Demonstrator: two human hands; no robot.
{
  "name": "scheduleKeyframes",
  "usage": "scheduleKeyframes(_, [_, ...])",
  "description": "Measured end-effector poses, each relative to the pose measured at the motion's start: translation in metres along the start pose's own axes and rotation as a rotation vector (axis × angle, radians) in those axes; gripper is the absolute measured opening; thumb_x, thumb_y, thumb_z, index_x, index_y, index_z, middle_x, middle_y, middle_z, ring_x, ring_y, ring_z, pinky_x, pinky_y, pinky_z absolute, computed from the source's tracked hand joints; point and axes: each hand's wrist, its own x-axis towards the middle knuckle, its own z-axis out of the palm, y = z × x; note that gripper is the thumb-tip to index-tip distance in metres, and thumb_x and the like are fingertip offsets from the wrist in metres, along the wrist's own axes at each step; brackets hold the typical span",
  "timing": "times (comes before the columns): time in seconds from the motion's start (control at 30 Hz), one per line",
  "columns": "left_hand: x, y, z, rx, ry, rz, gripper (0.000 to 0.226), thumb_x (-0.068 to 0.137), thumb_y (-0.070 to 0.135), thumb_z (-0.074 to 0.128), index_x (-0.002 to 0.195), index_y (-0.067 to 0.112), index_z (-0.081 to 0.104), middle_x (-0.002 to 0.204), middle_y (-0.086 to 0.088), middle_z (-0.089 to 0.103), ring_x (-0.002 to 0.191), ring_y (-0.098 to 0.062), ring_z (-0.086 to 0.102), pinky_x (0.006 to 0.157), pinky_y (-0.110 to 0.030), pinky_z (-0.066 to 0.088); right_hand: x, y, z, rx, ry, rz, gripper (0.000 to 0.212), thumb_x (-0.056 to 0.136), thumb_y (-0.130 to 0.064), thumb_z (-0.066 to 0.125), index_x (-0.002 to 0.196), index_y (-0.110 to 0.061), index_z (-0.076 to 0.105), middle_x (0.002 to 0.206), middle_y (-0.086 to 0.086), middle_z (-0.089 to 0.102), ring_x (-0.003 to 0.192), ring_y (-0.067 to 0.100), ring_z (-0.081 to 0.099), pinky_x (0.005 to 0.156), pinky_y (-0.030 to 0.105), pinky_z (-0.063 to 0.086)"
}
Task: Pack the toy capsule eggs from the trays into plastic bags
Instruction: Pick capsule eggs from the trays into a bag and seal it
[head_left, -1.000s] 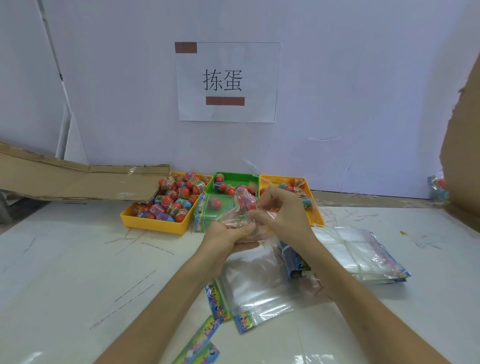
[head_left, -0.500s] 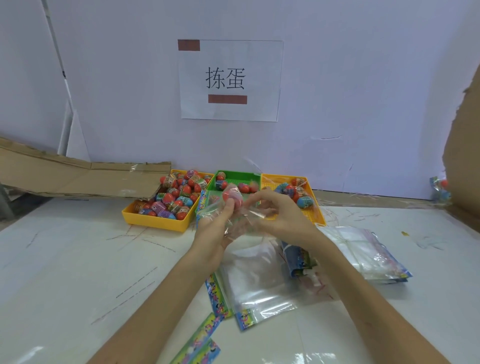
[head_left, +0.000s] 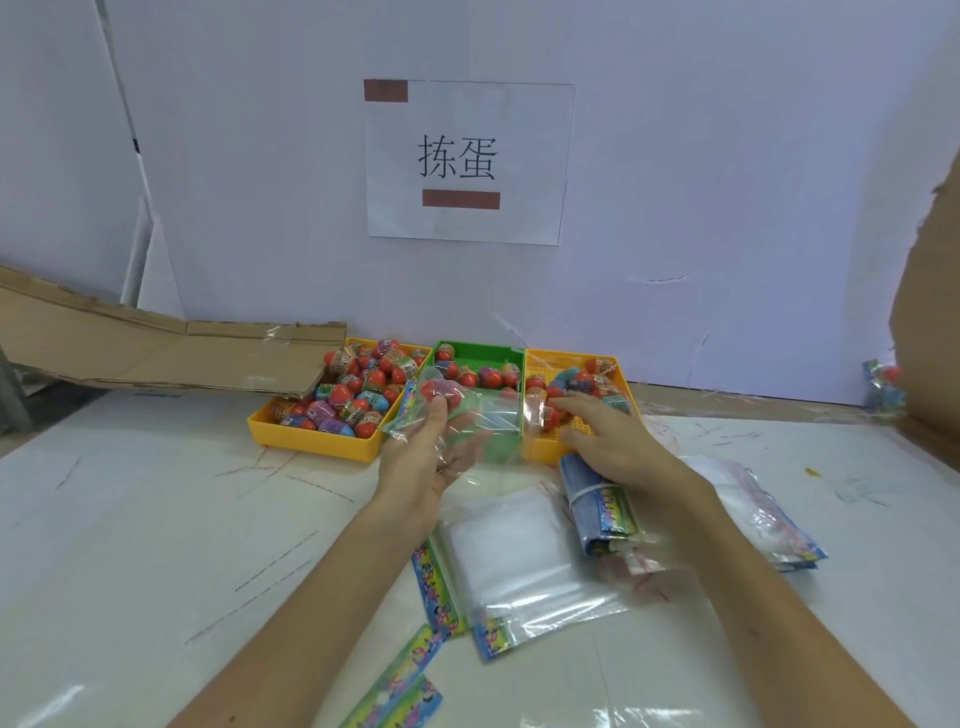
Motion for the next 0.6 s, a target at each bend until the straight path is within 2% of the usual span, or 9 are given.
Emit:
scheduleKeyframes(0.07, [0.0007,-0.0001,-0.0002,-0.009,0.014,0.002,0.022,0.101,0.027,0.06,0.109,0.009,0.07,0.097,-0.007,0.079,0.075,-0.022,0.078,0.075,-0.034,0.062,0.0003,-0.0012,0.0019,-0.016,-0.01,0.011,0.049,0.105,-0.038,0.046,0.153,-0.029,0.04,0.159,-0.002,0.037,0.142,0.022,0.039,0.118,0.05,0.028])
scheduleKeyframes(0.17, [0.0007,0.0007,-0.0005,-0.021,0.027,-0.004,0.022,0.101,0.027,0.059,0.108,0.009,0.071,0.097,-0.008,0.08,0.075,-0.021,0.078,0.064,-0.028,0.063,0.0003,-0.0024,0.0023,0.072,0.103,-0.001,0.048,0.103,-0.039,0.051,0.15,-0.028,0.044,0.144,0.002,0.047,0.125,0.024,0.052,0.109,0.044,0.039])
scheduleKeyframes(0.3, [0.0005,0.0008,-0.0011,-0.013,0.023,-0.007,0.023,0.101,0.029,0.058,0.108,0.01,0.069,0.098,-0.007,0.08,0.077,-0.02,0.078,0.066,-0.028,0.063,-0.0007,-0.0015,0.0048,0.025,-0.012,-0.102,0.054,0.105,-0.032,0.049,0.156,-0.034,0.033,0.16,-0.006,0.035,0.137,0.02,0.045,0.112,0.037,0.037])
scheduleKeyframes(0.37, [0.0,0.0012,-0.0006,-0.018,0.018,-0.008,0.025,0.102,0.029,0.057,0.112,0.009,0.069,0.096,-0.006,0.08,0.078,-0.021,0.078,0.067,-0.029,0.063,-0.0007,-0.0017,0.0048,0.03,-0.051,-0.105,0.051,0.105,-0.033,0.049,0.155,-0.034,0.037,0.153,-0.008,0.046,0.134,0.019,0.049,0.11,0.037,0.039])
scheduleKeyframes(0.4, [0.0002,0.0014,-0.0001,-0.025,0.015,-0.009,0.027,0.103,0.028,0.057,0.113,0.007,0.068,0.097,-0.007,0.08,0.078,-0.021,0.078,0.068,-0.029,0.064,-0.0006,-0.002,0.0041,0.033,-0.045,-0.102,0.047,0.105,-0.034,0.05,0.151,-0.034,0.042,0.142,-0.009,0.056,0.125,0.018,0.054,0.106,0.037,0.043])
scheduleKeyframes(0.47, [0.0003,0.0019,0.0007,-0.047,0.008,-0.012,0.03,0.103,0.028,0.056,0.117,0.003,0.066,0.1,-0.009,0.079,0.078,-0.023,0.078,0.068,-0.031,0.064,-0.0009,-0.0027,0.0038,0.038,-0.019,-0.108,0.036,0.103,-0.033,0.054,0.139,-0.033,0.054,0.123,-0.012,0.063,0.107,0.015,0.059,0.097,0.037,0.048])
scheduleKeyframes(0.6, [0.0004,0.0018,-0.0001,-0.078,-0.018,-0.009,0.035,0.103,0.03,0.055,0.123,0.004,0.065,0.105,-0.011,0.078,0.082,-0.024,0.078,0.068,-0.03,0.064,-0.0014,-0.0019,0.0049,0.043,0.005,-0.09,0.025,0.098,-0.034,0.06,0.122,-0.032,0.053,0.123,-0.011,0.061,0.103,0.015,0.059,0.092,0.039,0.05])
